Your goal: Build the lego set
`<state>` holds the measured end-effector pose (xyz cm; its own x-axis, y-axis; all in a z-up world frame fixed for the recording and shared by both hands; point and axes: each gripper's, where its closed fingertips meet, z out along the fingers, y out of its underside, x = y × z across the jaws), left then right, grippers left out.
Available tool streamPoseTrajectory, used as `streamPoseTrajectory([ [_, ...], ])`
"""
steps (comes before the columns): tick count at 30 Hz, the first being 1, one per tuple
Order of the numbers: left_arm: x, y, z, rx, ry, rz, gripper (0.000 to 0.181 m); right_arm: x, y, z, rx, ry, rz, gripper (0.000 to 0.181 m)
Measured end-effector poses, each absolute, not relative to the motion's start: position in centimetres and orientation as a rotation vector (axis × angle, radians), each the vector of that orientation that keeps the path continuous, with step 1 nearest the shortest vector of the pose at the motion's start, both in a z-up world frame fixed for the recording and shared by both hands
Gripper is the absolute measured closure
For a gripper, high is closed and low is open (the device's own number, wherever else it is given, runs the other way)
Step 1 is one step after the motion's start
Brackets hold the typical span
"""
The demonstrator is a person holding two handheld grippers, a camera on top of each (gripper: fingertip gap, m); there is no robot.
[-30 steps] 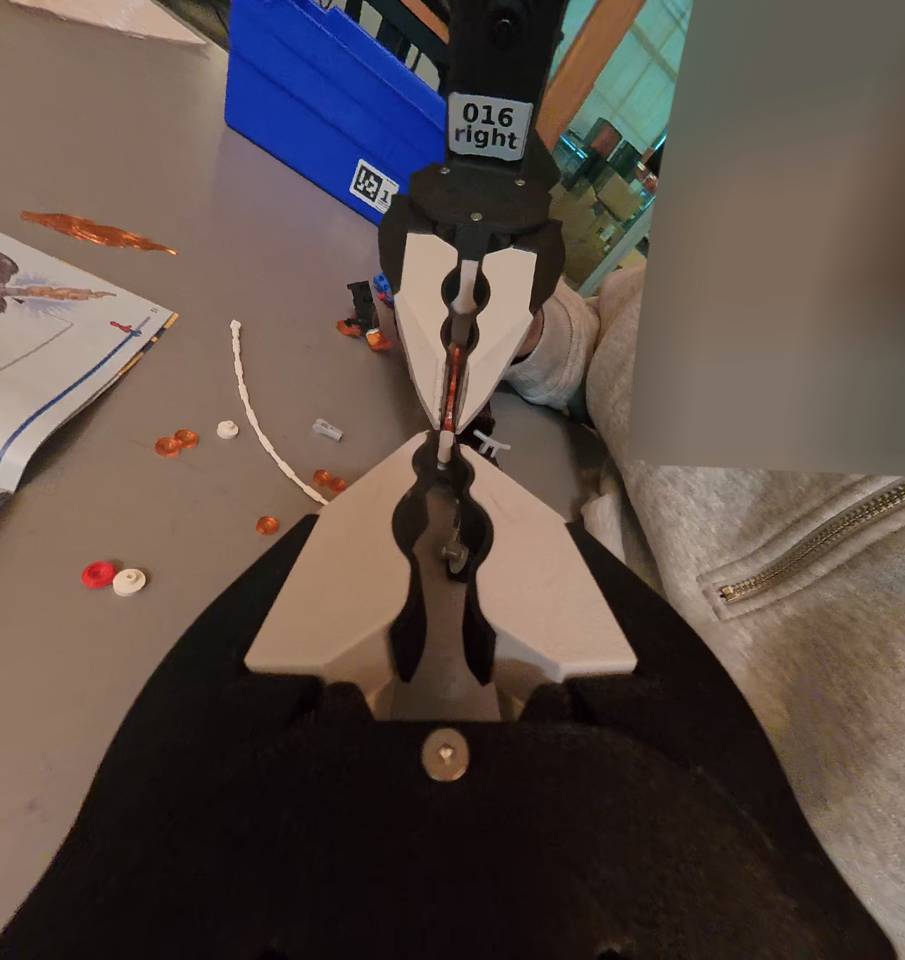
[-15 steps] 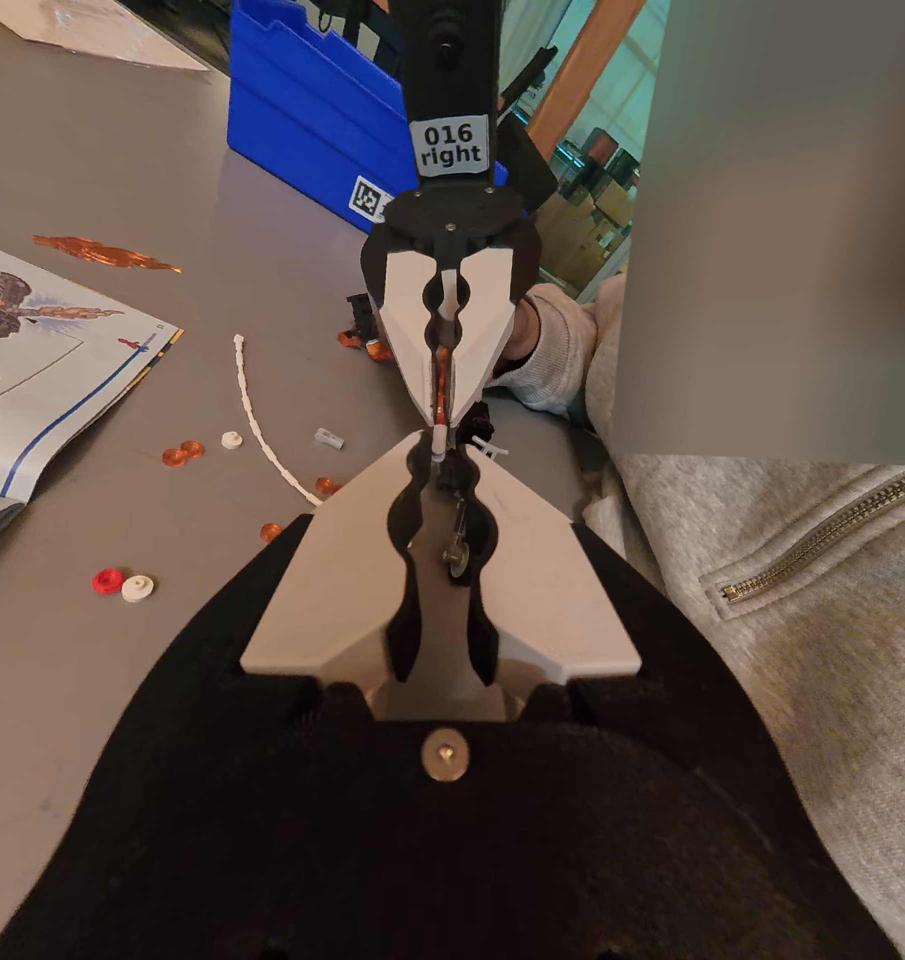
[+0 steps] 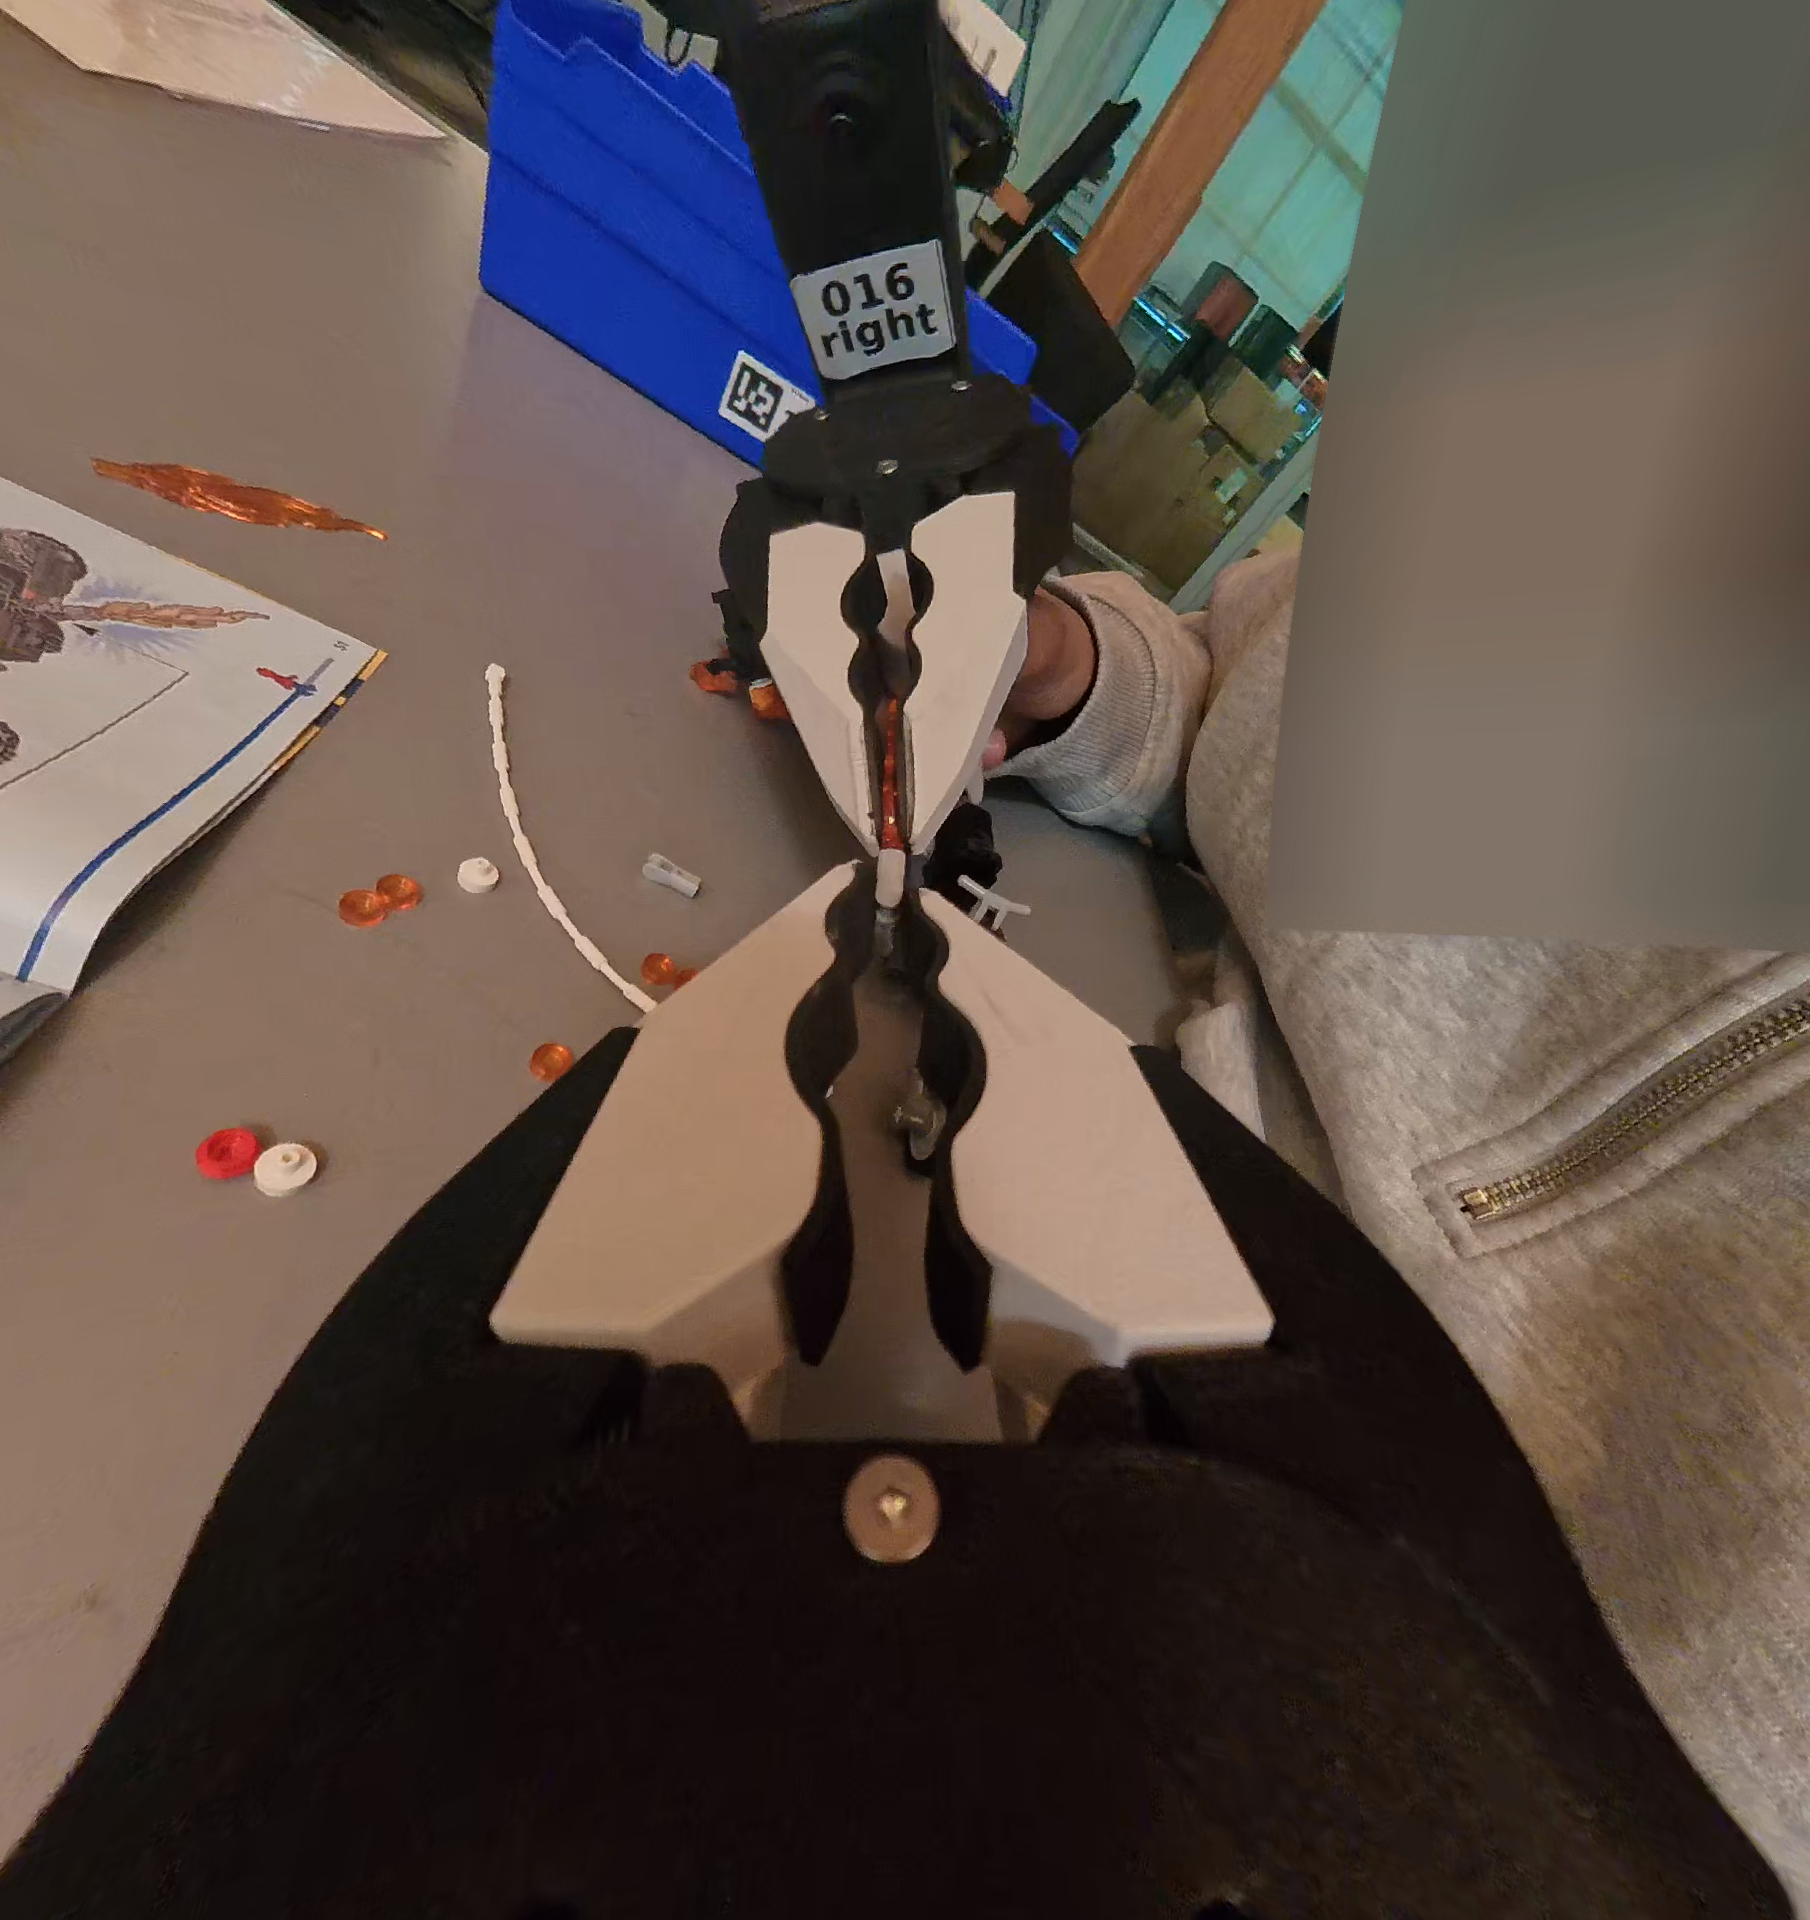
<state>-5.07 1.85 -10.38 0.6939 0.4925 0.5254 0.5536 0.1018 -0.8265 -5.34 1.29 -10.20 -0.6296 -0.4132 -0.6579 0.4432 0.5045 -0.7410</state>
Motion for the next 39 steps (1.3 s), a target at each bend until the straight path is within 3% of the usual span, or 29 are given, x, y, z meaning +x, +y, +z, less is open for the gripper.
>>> streamPoseTrajectory([
  [25, -4.7, 1.9, -10.0, -1.39, -0.933, -0.306, 0.179, -4.7, 1.3, -10.2, -0.089, 1.961, -1.295, 0.18],
  [32, -5.2, -1.6, -7.9, -1.29, -0.925, -0.178, 0.181, -8.2, 2.0, -9.4, 0.076, 1.942, -1.341, 0.181],
  [39, -5.1, -0.5, -8.6, -1.333, -0.932, -0.203, 0.181, -6.6, 1.5, -10.8, -0.061, 2.137, -1.343, 0.181],
])
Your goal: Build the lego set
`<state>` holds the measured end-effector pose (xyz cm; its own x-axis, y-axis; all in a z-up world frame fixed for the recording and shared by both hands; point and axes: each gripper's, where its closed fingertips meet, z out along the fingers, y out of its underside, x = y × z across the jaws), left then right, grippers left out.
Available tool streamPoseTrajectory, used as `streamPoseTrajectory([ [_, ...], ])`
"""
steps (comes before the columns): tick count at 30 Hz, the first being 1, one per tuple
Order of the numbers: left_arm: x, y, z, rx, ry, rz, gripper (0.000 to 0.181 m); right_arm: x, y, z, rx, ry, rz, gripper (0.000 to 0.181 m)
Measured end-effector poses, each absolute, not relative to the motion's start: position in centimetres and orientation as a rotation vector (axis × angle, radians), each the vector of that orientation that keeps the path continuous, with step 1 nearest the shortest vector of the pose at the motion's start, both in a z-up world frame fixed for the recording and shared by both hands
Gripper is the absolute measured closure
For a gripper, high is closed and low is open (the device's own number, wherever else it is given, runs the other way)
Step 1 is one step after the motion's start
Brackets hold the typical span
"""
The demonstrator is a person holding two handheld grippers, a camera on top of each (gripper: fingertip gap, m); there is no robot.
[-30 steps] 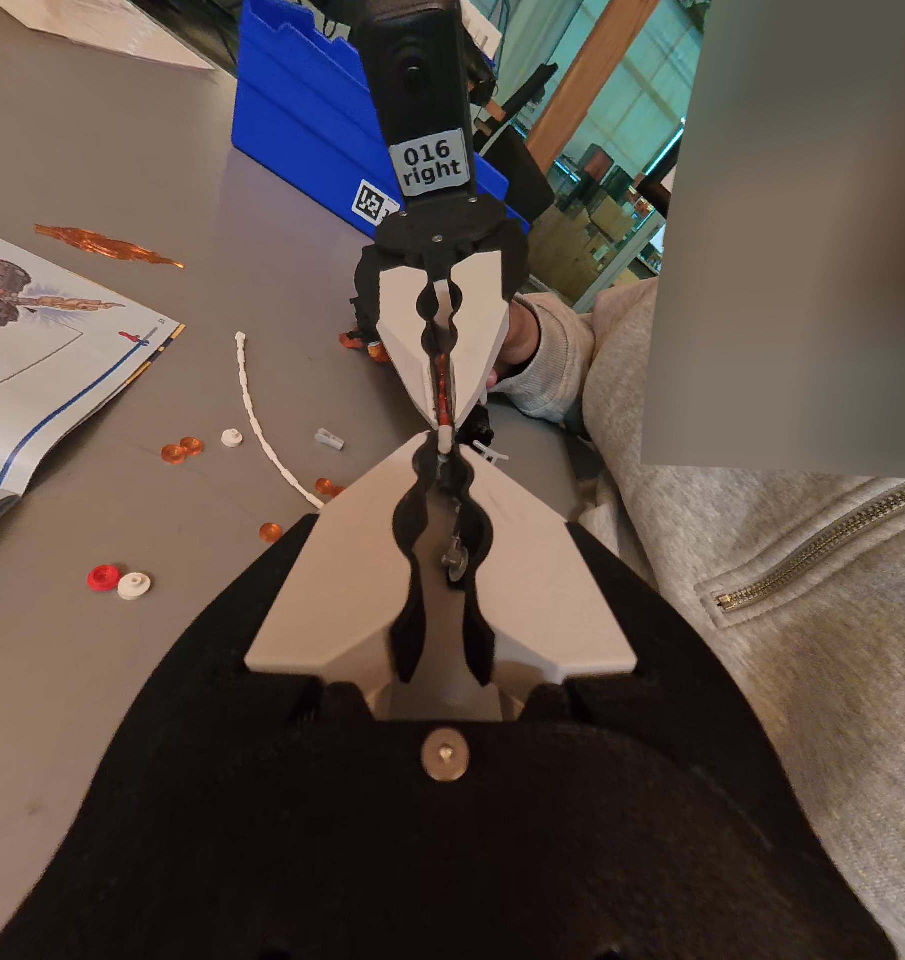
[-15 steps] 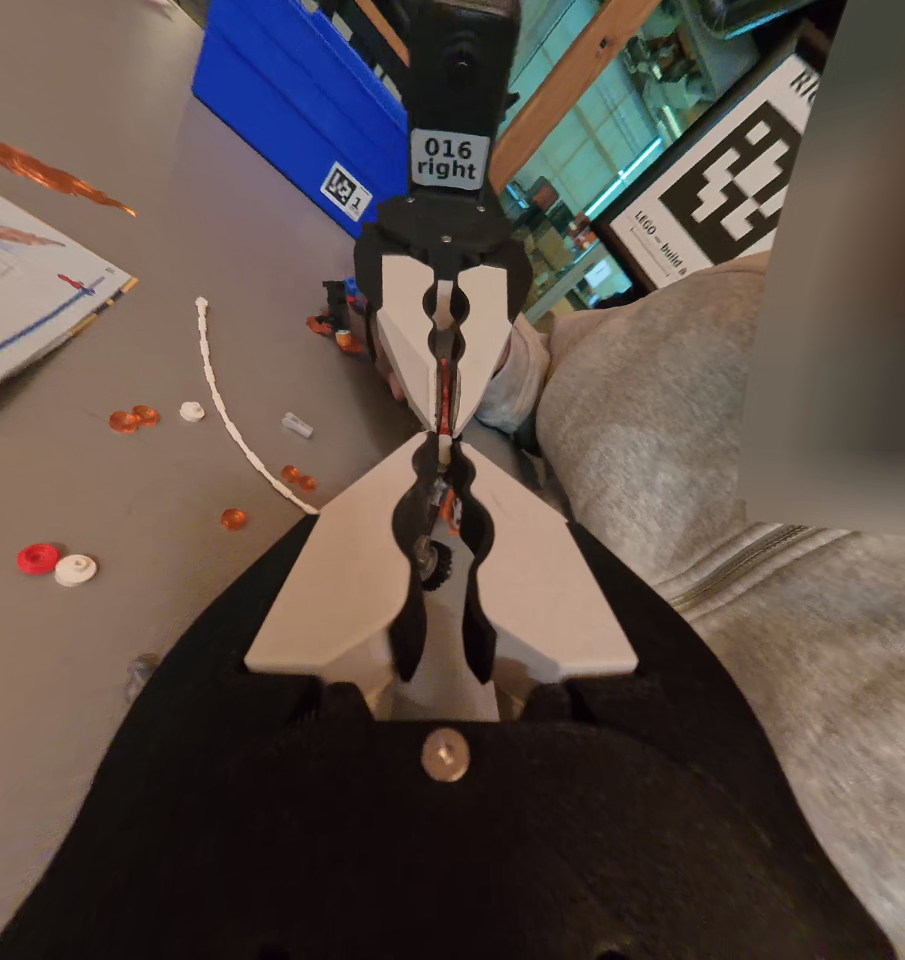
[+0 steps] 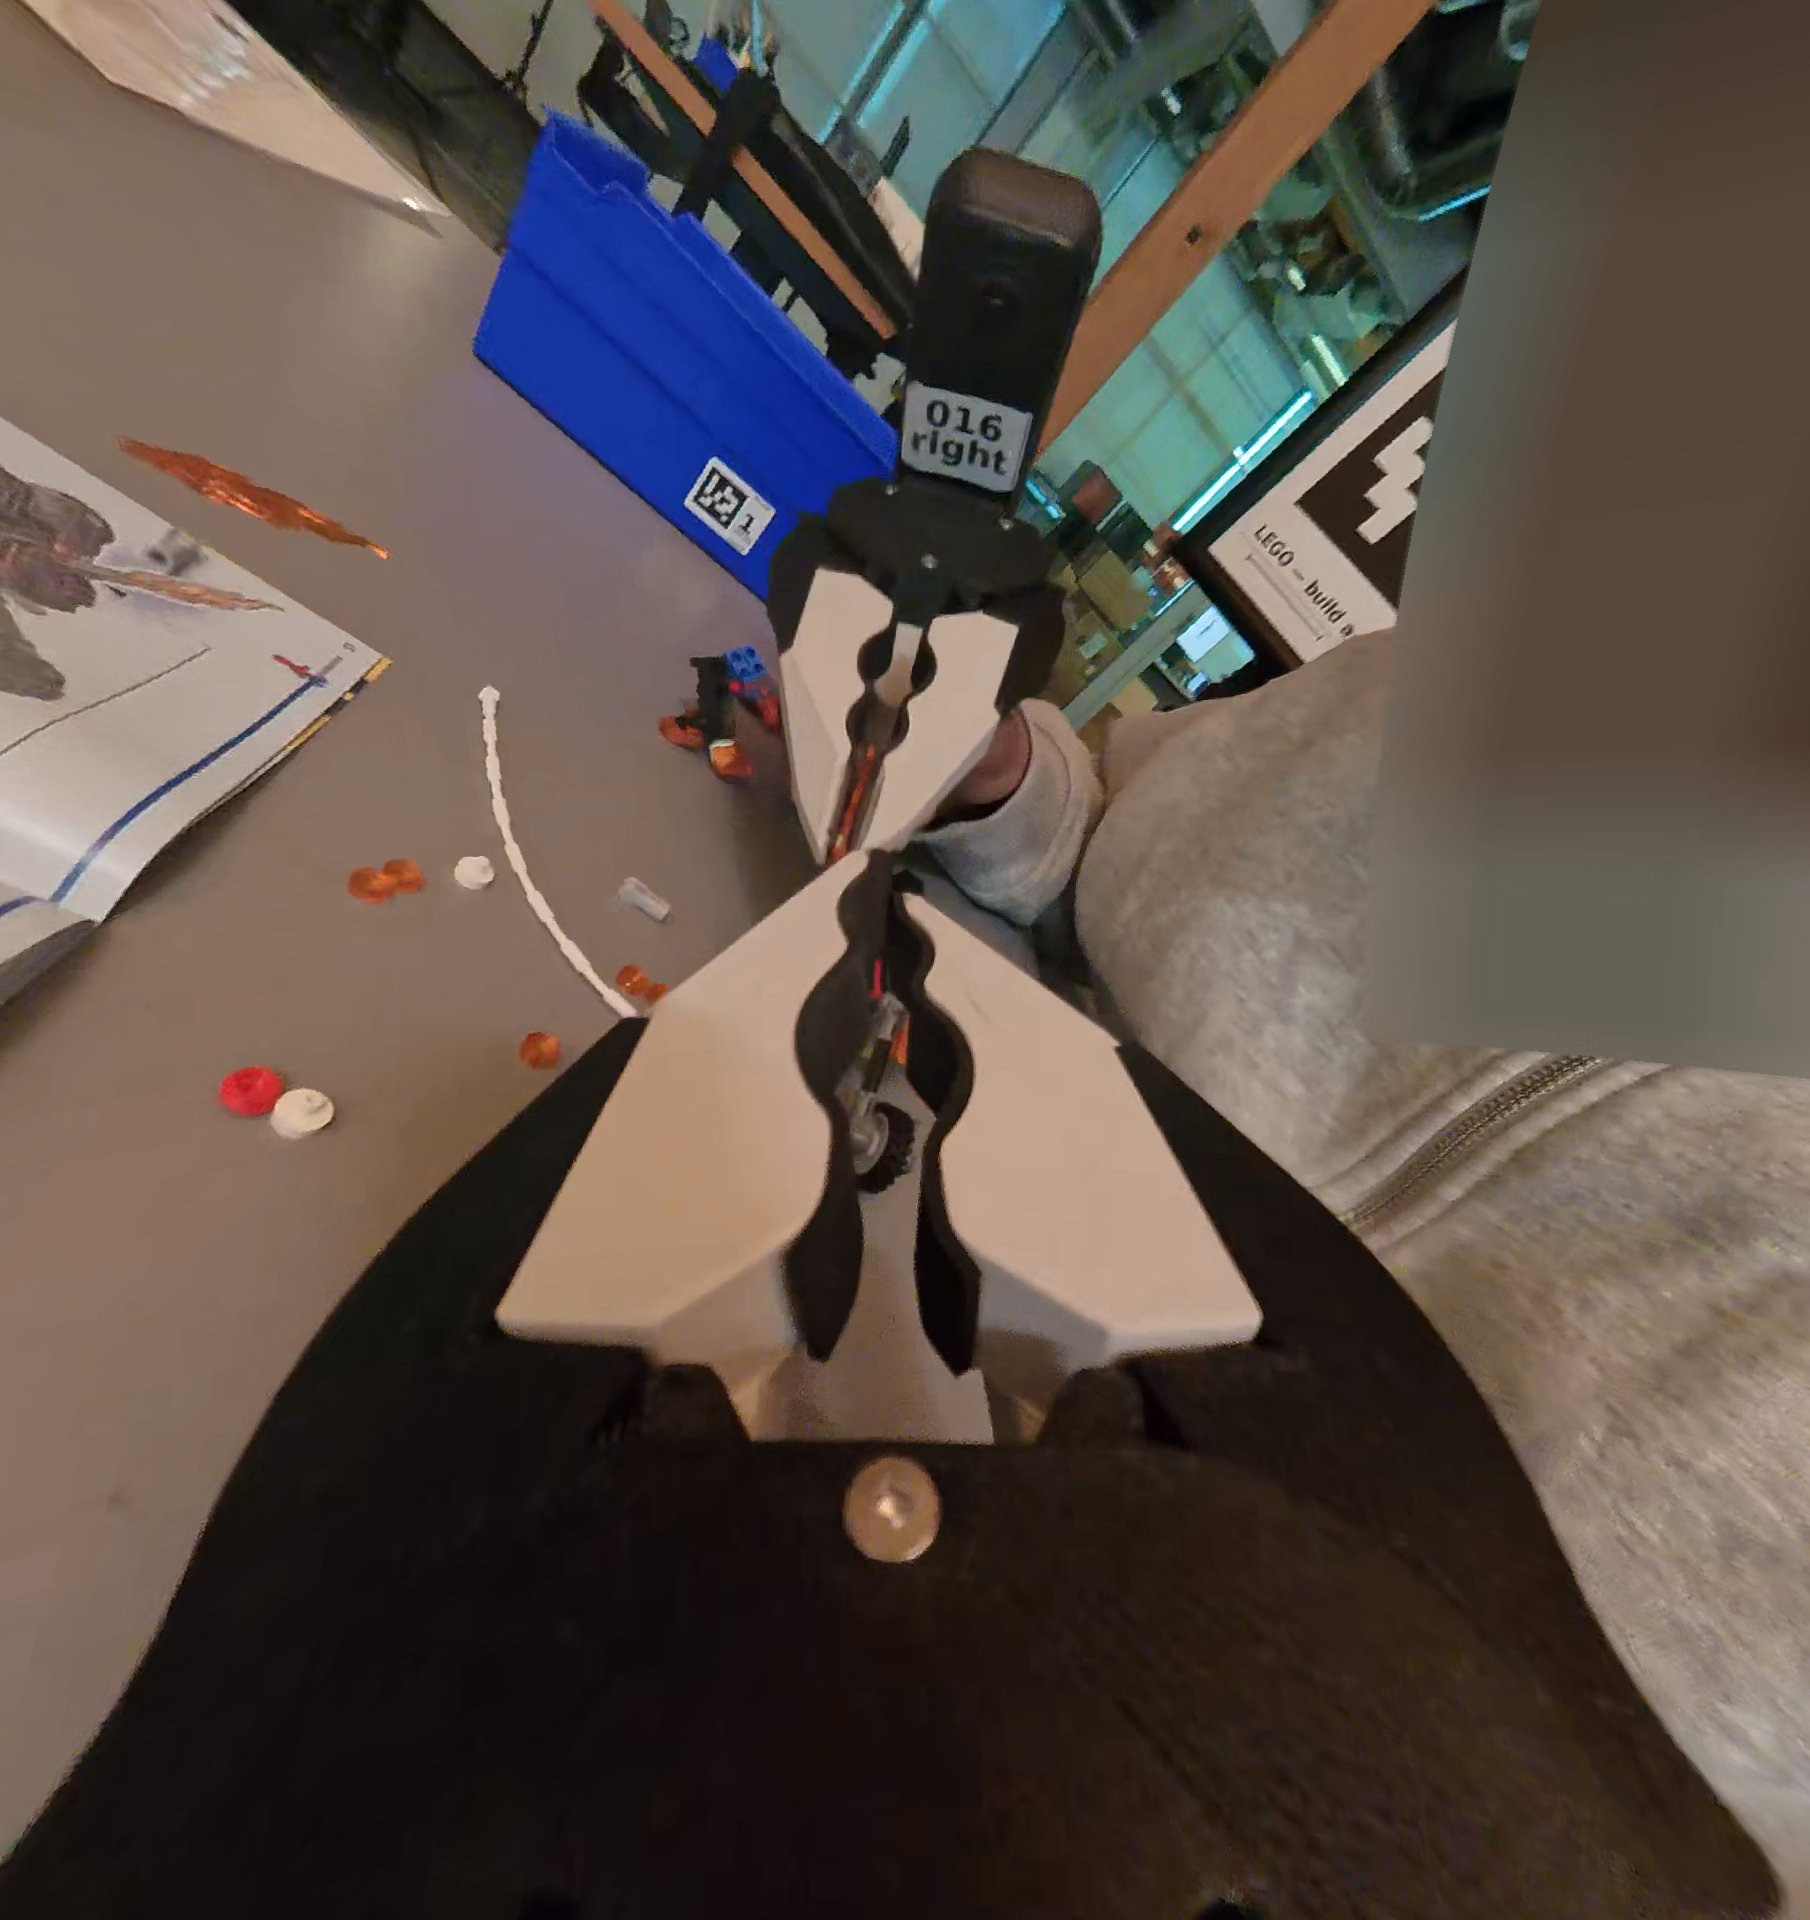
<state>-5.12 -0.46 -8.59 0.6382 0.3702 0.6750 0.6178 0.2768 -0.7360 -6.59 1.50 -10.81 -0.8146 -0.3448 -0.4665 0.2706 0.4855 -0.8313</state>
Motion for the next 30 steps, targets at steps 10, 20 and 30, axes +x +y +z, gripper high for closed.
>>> streamPoseTrajectory([
  [10, -5.8, -0.5, -10.1, -1.404, -0.96, -0.123, 0.181, -8.7, 2.1, -8.1, -0.005, 2.051, -1.496, 0.181],
  [20, -15.4, -2.4, -11.7, -1.716, -1.173, 0.176, 0.158, -11.6, 3.2, -5.7, 0.066, 2.079, -1.701, 0.181],
  [30, -22.6, -1.2, -16.5, -2.085, -1.201, 0.208, 0.158, -13.7, 4.8, -4.0, 0.114, 2.086, -1.861, 0.181],
])
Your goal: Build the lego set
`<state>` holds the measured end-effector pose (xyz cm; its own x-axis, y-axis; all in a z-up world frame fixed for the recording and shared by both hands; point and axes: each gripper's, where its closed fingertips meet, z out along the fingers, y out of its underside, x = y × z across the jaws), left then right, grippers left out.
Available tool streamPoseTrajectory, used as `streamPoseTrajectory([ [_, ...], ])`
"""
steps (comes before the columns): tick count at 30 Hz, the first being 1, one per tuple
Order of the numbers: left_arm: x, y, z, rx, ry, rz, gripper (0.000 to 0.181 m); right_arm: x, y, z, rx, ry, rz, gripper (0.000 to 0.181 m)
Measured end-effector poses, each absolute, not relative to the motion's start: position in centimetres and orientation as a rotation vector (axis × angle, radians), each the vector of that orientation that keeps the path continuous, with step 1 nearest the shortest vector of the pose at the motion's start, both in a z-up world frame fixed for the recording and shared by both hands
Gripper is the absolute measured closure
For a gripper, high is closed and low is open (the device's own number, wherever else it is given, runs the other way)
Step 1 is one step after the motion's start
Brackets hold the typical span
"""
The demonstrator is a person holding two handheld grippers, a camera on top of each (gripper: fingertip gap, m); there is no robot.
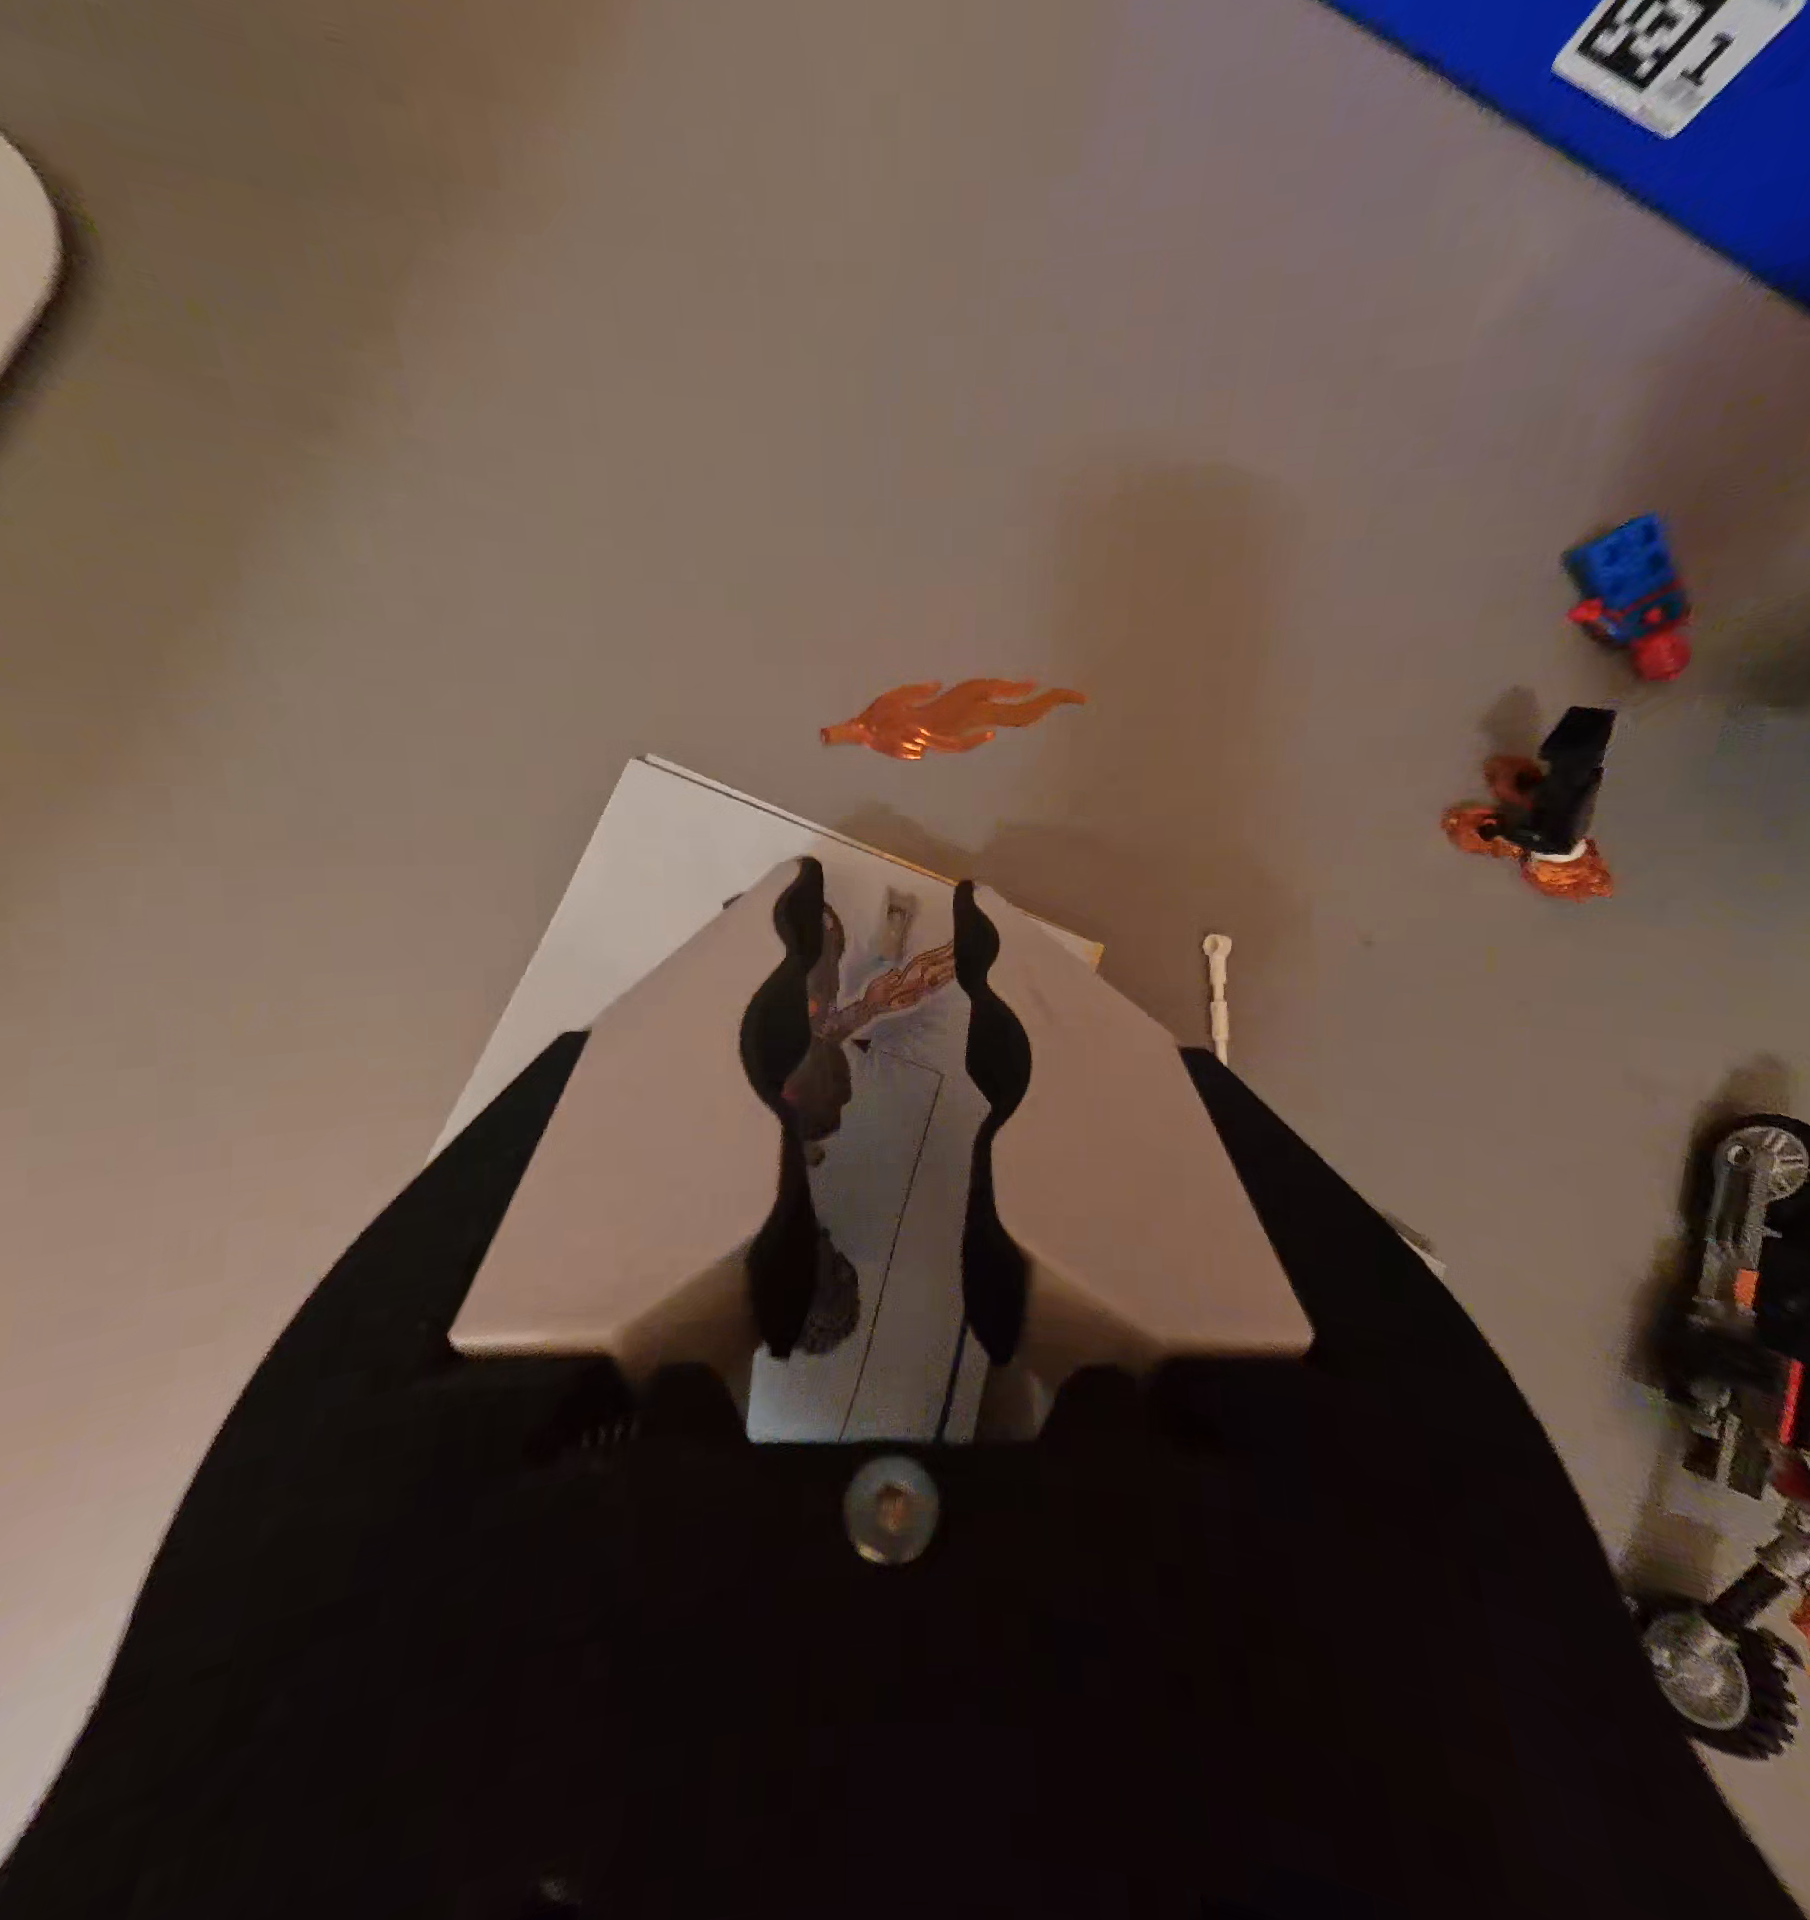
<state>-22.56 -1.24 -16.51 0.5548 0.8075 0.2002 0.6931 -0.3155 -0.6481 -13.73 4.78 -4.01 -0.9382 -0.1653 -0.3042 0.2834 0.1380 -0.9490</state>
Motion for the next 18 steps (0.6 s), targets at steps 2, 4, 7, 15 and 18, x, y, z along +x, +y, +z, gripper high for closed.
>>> streamPoseTrajectory([
  [2, -22.5, -0.9, -17.1, -2.099, -1.209, 0.178, 0.158, -13.8, 5.0, -3.5, 0.115, 2.044, -1.881, 0.181],
  [4, -22.5, -0.8, -17.1, -2.092, -1.203, 0.164, 0.167, -13.8, 5.0, -3.3, 0.112, 2.032, -1.888, 0.181],
  [7, -22.2, -0.9, -17.1, -2.09, -1.21, 0.147, 0.179, -13.6, 4.9, -3.4, 0.1, 2.041, -1.889, 0.181],
  [15, -17.5, -2.8, -14.5, -1.908, -1.244, 0.15, 0.181, -13.6, 4.9, -3.5, 0.098, 2.034, -1.885, 0.181],
  [18, -14.1, -3.9, -13.5, -1.784, -1.276, 0.147, 0.181, -13.3, 4.9, -3.4, 0.085, 2.038, -1.888, 0.181],
])
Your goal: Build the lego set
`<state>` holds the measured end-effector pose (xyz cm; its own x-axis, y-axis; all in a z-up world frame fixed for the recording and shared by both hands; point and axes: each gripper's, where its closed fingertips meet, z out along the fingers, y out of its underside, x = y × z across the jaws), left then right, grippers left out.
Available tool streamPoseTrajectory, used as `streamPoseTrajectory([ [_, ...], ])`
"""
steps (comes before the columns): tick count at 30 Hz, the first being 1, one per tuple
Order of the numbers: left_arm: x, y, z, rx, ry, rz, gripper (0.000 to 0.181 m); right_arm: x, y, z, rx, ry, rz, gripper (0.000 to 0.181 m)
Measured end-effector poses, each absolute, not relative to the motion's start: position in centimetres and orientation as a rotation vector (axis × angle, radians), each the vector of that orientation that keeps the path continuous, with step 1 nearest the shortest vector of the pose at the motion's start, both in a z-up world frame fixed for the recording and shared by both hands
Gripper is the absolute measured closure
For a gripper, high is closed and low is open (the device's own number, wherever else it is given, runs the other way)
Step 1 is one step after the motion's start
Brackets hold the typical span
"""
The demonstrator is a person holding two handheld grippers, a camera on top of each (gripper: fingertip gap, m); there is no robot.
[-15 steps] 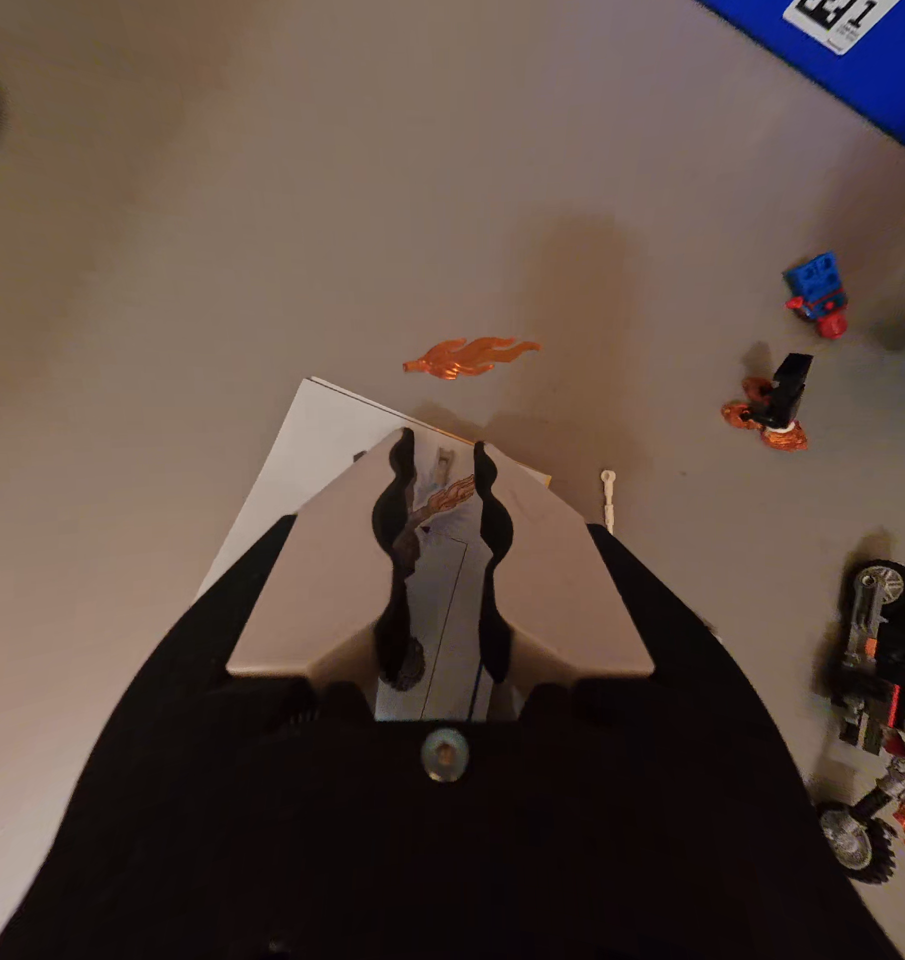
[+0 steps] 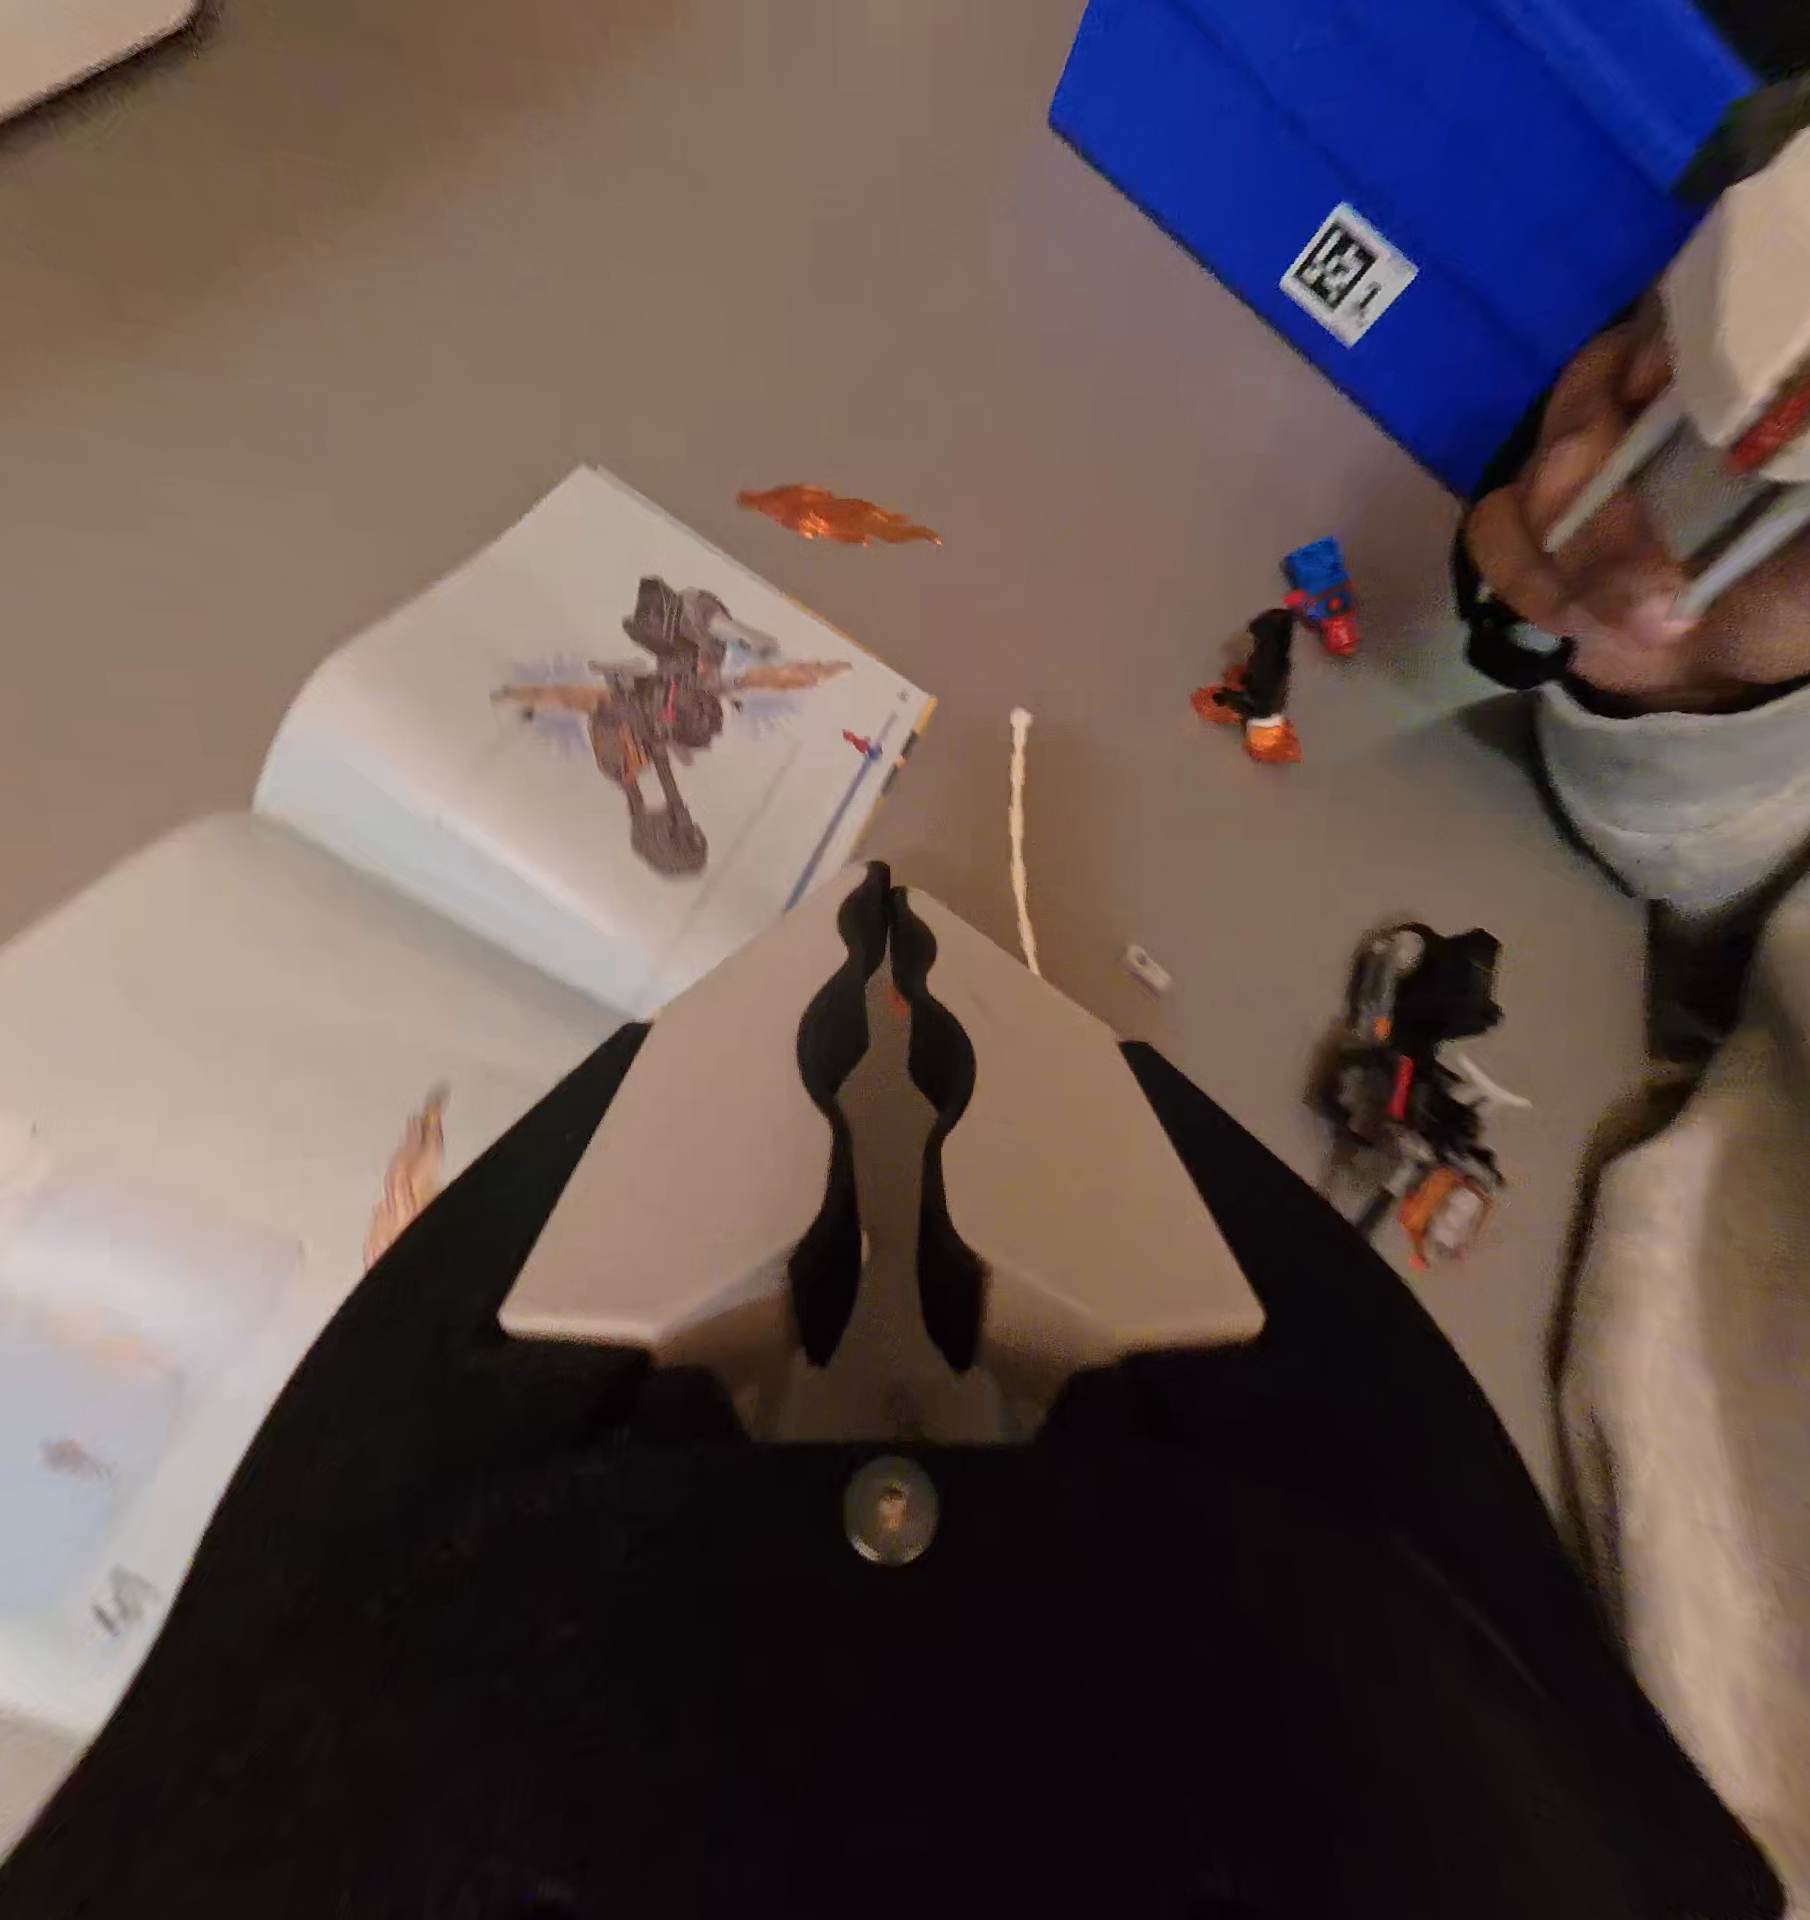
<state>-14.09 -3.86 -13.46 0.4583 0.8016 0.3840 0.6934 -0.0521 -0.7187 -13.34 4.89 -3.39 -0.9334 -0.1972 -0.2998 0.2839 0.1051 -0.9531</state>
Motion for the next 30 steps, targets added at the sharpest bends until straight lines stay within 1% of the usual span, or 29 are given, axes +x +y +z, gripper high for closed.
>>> streamPoseTrajectory([
  [5, -12.6, -4.8, -12.3, -1.629, -1.324, 0.128, 0.181, -13.3, 4.8, -3.4, 0.073, 2.061, -1.897, 0.181],
  [7, -14.0, -4.5, -12.4, -1.601, -1.361, 0.12, 0.174, -13.4, 4.8, -3.5, 0.078, 2.069, -1.901, 0.181],
  [8, -14.9, -4.1, -12.5, -1.596, -1.37, 0.119, 0.173, -13.5, 4.8, -3.6, 0.083, 2.071, -1.905, 0.181],
  [16, -20.7, -2.3, -16.1, -1.806, -1.468, 0.288, 0.159, -14.0, 5.3, -2.8, 0.102, 2.05, -1.945, 0.181],
  [21, -21.6, -1.7, -16.8, -1.832, -1.477, 0.27, 0.16, -14.0, 5.4, -2.8, 0.092, 2.078, -1.953, 0.181],
  [24, -21.9, -1.9, -17.0, -1.839, -1.483, 0.281, 0.165, -14.3, 5.6, -2.7, 0.111, 2.063, -1.959, 0.181],
  [30, -22.3, -2.3, -17.1, -1.839, -1.476, 0.296, 0.168, -14.5, 5.7, -2.6, 0.136, 2.032, -1.951, 0.181],
])
